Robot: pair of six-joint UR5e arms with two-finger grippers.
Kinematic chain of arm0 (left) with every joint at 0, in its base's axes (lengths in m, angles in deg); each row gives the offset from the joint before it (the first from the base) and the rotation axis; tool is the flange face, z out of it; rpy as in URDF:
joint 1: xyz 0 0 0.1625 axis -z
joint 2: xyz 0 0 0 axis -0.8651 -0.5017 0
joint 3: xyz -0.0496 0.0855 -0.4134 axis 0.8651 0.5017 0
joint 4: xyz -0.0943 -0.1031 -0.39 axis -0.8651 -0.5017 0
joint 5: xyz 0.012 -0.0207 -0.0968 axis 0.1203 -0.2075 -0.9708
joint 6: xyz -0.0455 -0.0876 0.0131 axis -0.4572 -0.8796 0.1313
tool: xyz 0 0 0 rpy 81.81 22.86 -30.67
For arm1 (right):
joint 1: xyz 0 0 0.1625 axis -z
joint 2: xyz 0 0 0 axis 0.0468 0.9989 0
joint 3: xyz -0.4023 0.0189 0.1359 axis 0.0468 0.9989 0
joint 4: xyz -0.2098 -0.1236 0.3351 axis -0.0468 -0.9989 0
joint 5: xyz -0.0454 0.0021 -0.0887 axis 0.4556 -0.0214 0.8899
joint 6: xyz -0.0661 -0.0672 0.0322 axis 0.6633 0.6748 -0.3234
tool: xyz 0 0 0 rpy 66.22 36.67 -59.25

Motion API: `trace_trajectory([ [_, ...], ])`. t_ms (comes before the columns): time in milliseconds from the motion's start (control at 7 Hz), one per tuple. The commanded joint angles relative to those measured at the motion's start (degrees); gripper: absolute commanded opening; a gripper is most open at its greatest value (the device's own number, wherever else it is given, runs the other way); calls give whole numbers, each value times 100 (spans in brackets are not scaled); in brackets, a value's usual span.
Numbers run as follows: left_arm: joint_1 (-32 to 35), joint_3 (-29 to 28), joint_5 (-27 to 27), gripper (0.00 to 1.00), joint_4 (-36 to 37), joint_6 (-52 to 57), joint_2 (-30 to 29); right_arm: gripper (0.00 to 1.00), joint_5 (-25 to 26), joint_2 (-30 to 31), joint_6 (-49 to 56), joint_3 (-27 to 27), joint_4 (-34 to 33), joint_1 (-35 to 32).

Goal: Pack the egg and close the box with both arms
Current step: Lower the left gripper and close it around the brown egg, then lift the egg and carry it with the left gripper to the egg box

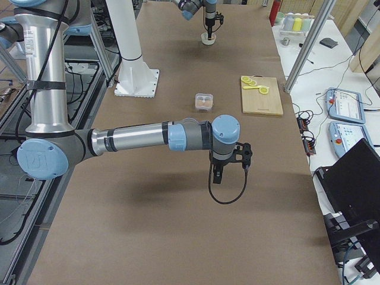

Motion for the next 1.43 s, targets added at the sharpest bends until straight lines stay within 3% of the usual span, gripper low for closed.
trace_trajectory([
  [0,28,375,-1,16,7,9,345,100,0,8,0,6,-1,1],
  [286,89,1209,-53,11,16,0,804,100,9,17,0,15,-1,1],
  [429,177,1439,-45,0,25,0,823,100,9,17,0,6,-1,1],
  [571,291,1503,-10,0,7,-9,693,100,0,17,0,6,8,1],
  [857,266,1250,112,0,-81,-122,-497,100,0,-36,-9,-12,-1,1],
  [1143,39,784,384,0,-107,-1165,-1826,100,0,-62,0,-47,8,1],
  [1286,-676,765,1256,0,-107,-1473,-2101,100,0,-80,-9,-56,17,1],
])
